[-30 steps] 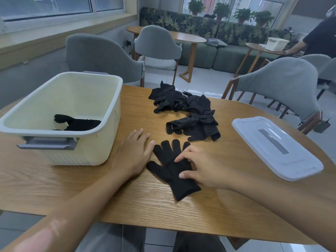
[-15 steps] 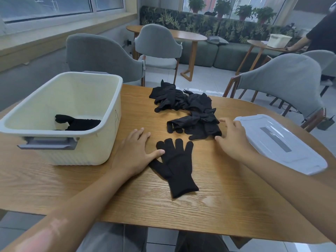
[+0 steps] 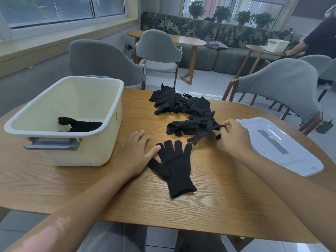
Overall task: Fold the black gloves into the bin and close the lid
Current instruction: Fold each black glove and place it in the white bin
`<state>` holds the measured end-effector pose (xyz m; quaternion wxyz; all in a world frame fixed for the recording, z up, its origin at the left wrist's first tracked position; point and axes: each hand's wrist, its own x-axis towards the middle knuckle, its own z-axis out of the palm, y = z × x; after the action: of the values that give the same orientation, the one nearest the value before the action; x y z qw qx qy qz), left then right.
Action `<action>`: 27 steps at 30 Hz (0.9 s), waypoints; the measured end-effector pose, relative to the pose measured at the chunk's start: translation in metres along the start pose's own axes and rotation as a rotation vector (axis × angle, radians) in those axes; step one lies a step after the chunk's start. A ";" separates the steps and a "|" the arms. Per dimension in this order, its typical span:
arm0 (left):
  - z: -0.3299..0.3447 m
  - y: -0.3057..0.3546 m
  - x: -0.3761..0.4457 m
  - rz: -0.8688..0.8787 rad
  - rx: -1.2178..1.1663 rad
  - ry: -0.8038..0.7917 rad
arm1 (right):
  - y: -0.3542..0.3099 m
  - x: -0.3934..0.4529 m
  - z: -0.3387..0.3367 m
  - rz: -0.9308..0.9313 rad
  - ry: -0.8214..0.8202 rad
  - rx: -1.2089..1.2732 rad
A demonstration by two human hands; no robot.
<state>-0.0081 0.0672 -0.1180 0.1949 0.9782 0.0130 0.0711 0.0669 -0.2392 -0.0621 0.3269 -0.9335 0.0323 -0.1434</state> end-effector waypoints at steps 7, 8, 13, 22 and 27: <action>-0.004 0.008 -0.009 0.225 0.016 0.180 | -0.004 -0.029 -0.009 0.178 -0.077 0.305; -0.006 0.012 -0.012 0.277 0.008 0.187 | -0.003 -0.031 -0.010 0.185 -0.071 0.306; -0.002 0.050 -0.039 0.413 -0.131 0.070 | 0.005 -0.040 -0.010 0.194 0.027 0.292; 0.006 0.048 -0.056 0.508 -0.074 -0.196 | 0.020 -0.040 -0.009 0.248 0.078 0.421; -0.003 0.041 -0.062 0.544 -0.051 -0.179 | 0.023 -0.038 -0.014 0.326 0.145 0.486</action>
<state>-0.0698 0.0270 -0.1074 0.1937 0.9428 -0.2691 0.0343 0.0267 -0.2600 -0.0751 0.5563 -0.7978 0.1699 -0.1586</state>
